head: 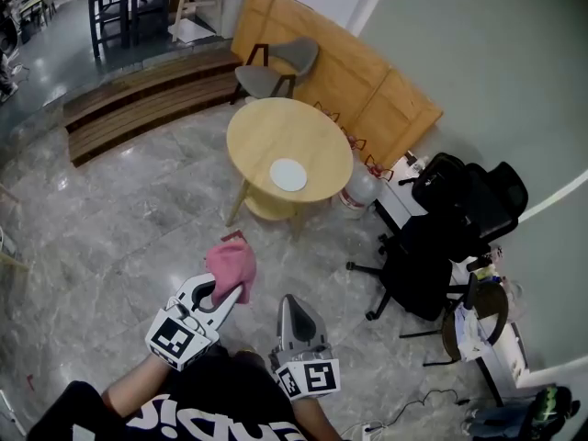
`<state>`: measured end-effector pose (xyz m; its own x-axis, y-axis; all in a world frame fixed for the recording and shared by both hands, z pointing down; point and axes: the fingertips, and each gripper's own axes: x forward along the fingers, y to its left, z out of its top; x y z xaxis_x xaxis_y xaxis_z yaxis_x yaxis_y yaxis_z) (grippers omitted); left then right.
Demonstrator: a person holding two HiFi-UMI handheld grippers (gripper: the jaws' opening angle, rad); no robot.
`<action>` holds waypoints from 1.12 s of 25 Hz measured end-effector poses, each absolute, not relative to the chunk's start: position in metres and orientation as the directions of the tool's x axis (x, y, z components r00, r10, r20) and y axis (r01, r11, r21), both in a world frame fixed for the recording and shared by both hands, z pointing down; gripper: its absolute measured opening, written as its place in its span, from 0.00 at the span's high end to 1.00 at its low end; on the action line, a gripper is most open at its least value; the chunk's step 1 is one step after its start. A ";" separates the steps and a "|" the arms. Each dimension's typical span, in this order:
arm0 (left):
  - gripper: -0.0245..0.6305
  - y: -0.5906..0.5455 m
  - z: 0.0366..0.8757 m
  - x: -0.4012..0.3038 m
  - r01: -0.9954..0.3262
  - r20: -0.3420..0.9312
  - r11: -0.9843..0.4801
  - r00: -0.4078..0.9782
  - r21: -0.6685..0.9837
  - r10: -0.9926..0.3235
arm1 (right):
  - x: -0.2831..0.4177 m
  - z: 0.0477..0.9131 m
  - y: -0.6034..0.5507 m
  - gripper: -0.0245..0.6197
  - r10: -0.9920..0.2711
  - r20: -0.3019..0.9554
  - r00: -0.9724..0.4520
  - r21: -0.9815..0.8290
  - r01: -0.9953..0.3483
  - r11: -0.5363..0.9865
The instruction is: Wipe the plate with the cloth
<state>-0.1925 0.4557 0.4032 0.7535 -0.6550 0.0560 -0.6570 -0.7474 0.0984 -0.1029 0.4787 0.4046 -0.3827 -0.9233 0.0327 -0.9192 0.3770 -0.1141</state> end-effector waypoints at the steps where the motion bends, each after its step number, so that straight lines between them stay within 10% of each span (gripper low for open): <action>1: 0.87 0.455 0.404 -0.195 -0.654 0.055 -0.750 0.756 0.097 -0.652 | -0.104 0.405 0.479 0.93 -0.925 0.032 -0.378 -0.111 -0.921 0.372; 28: 0.87 0.328 0.419 -0.171 -0.649 0.072 -0.755 0.761 0.093 -0.645 | -0.073 0.418 0.353 0.93 -0.931 0.051 -0.361 -0.099 -0.930 0.355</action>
<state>-0.1709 0.3281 0.4191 0.7607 -0.6451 0.0719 -0.6491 -0.7551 0.0929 -0.0732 0.3533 0.4176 -0.3609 -0.9312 0.0508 -0.9296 0.3548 -0.0993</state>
